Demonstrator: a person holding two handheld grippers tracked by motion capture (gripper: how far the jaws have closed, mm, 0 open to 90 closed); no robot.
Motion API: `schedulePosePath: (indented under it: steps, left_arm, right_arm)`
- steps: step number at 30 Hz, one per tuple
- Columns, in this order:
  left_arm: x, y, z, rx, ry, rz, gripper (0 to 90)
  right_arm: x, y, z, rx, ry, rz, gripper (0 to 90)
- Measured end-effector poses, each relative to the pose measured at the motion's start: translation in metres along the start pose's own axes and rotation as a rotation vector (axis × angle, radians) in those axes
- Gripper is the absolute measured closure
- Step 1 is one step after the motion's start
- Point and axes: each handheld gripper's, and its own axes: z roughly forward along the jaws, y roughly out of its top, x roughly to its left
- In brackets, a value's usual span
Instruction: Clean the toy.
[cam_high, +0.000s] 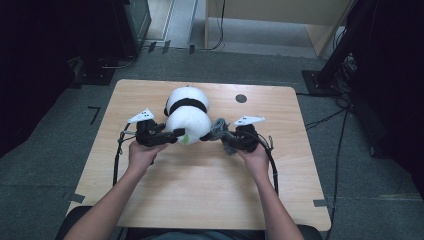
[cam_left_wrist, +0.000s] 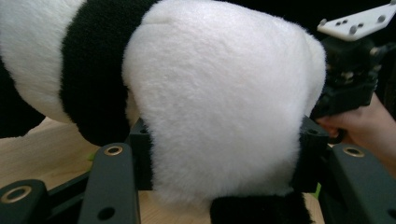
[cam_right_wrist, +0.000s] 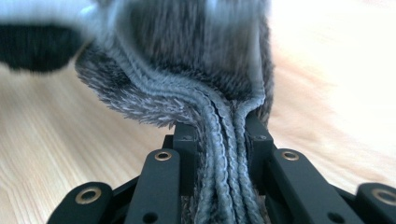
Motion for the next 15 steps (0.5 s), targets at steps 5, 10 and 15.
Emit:
schedulePosePath:
  steps: [5, 10, 15]
  left_arm:
    - [0.001, -0.001, 0.0, 0.006, 0.014, 0.014, 42.7]
    - [-0.004, -0.004, 0.007, 0.036, 0.012, 0.031, 42.6]
    - [-0.012, -0.006, 0.015, 0.047, 0.009, 0.057, 42.5]
  right_arm:
    - [-0.007, 0.009, -0.024, -0.077, -0.009, 0.05, 73.1]
    - [0.001, 0.024, -0.045, -0.171, 0.043, 0.08, 72.9]
    - [0.028, 0.036, -0.041, -0.159, 0.096, 0.02, 72.8]
